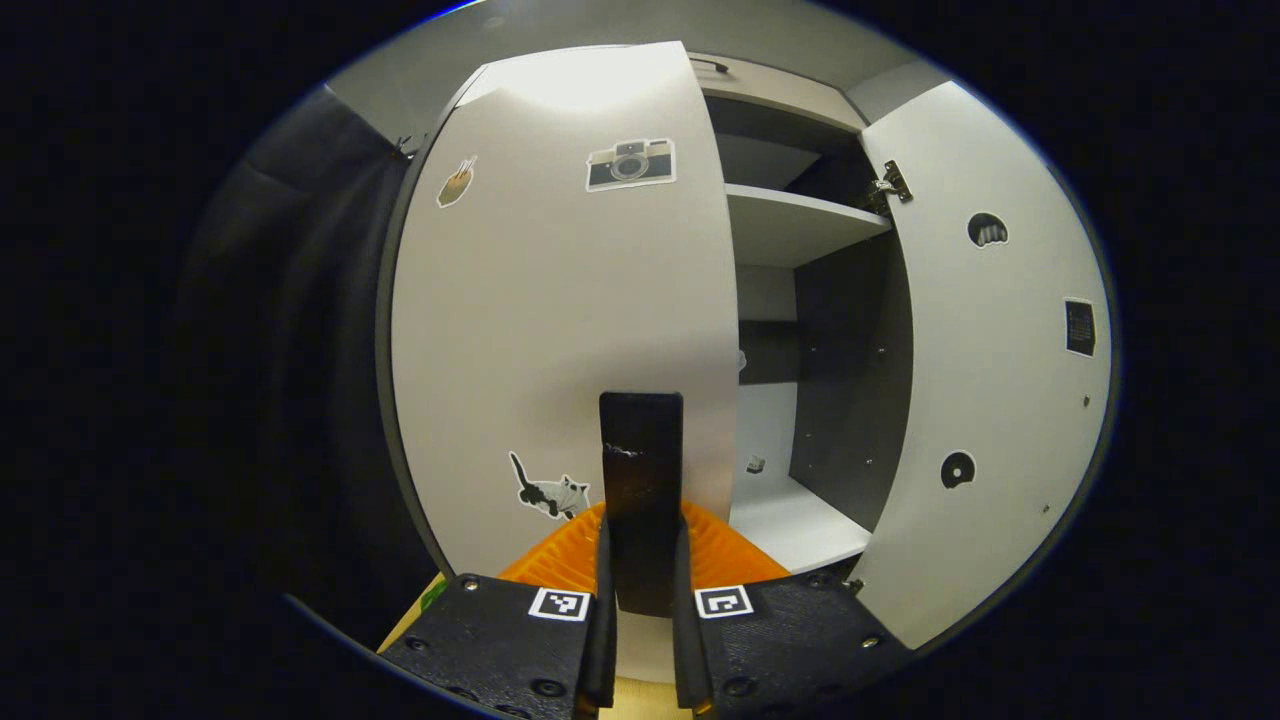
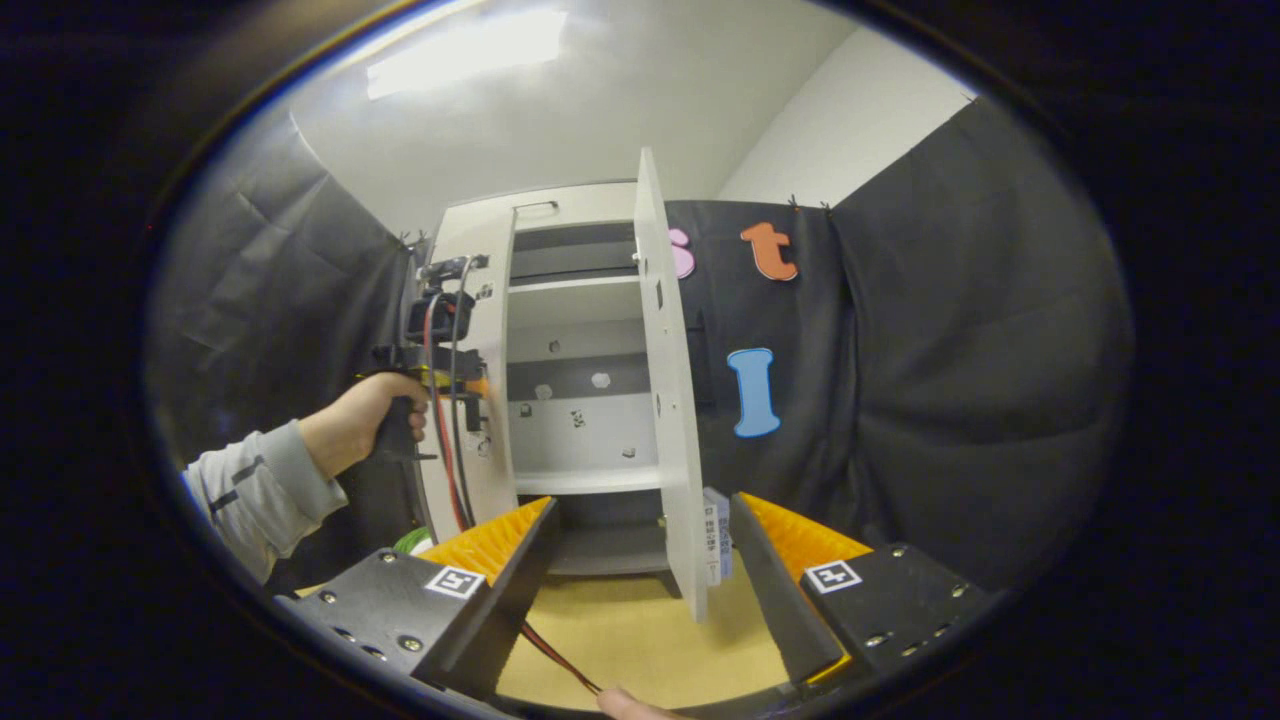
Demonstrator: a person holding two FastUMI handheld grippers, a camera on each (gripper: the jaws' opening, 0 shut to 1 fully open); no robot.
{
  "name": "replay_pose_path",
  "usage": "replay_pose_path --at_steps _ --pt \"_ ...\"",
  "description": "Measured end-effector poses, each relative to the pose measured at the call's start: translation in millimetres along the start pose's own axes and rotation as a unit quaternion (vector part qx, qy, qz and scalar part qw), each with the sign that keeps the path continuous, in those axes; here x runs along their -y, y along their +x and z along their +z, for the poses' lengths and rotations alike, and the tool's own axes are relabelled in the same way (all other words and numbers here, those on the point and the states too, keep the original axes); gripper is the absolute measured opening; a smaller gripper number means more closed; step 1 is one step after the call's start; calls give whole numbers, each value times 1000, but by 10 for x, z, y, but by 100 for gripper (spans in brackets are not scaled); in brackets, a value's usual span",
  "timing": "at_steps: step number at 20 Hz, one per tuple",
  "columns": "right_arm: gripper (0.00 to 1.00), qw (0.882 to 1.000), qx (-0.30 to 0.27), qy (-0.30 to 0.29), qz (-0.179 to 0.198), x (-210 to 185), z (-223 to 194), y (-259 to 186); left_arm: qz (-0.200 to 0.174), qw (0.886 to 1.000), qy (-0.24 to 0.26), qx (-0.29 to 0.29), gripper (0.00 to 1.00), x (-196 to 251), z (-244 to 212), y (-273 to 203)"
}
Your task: Open the right door of the double-door shoe cabinet with the right hand, and open the left door with the left hand.
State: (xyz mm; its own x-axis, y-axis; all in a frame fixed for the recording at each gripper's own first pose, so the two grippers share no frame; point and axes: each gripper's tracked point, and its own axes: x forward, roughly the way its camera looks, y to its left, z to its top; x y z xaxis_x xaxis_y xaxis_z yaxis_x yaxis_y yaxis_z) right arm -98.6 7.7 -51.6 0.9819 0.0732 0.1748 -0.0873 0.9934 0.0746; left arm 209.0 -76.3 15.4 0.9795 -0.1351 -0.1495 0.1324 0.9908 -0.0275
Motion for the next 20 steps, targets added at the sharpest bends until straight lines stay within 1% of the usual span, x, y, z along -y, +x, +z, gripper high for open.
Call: replay_pose_path --at_steps 1,2,9,11,12,14,16,17,18,19,20 --pt "100 1000 -2 1 -3 -1 -12 16 -2 1000 1 0 24 -17 1 -53" --pt "98 1000 -4 1 -6 2 -30 46 -5 1000 4 0 24 -42 -13 -115" --pt "100 1000 -24 -9 -17 11 -131 161 -16 1000 18 8 24 -267 -28 -537" --pt "100 1000 -25 -9 -16 -8 -155 154 -19 999 23 11 24 -343 -19 -647" --pt "98 1000 -26 -7 -14 -16 -156 156 -24 999 24 13 24 -386 -24 -695" --pt "98 999 -31 -9 -10 -23 -189 160 -36 999 16 14 24 -472 -23 -791" --pt "97 999 -36 -10 -13 -18 -219 182 -34 999 13 16 23 -598 -24 -897" --pt "100 999 -36 -9 -14 -27 -209 190 -30 999 15 19 23 -647 -31 -945" --pt "100 999 -36 -6 -15 -28 -211 192 -26 999 21 21 21 -709 -22 -982" --pt "100 999 -36 -2 -15 -36 -203 189 -22 999 26 21 21 -778 -31 -1033" --pt "98 999 -36 2 -15 -58 -211 187 -18 999 29 23 21 -844 -22 -1073"
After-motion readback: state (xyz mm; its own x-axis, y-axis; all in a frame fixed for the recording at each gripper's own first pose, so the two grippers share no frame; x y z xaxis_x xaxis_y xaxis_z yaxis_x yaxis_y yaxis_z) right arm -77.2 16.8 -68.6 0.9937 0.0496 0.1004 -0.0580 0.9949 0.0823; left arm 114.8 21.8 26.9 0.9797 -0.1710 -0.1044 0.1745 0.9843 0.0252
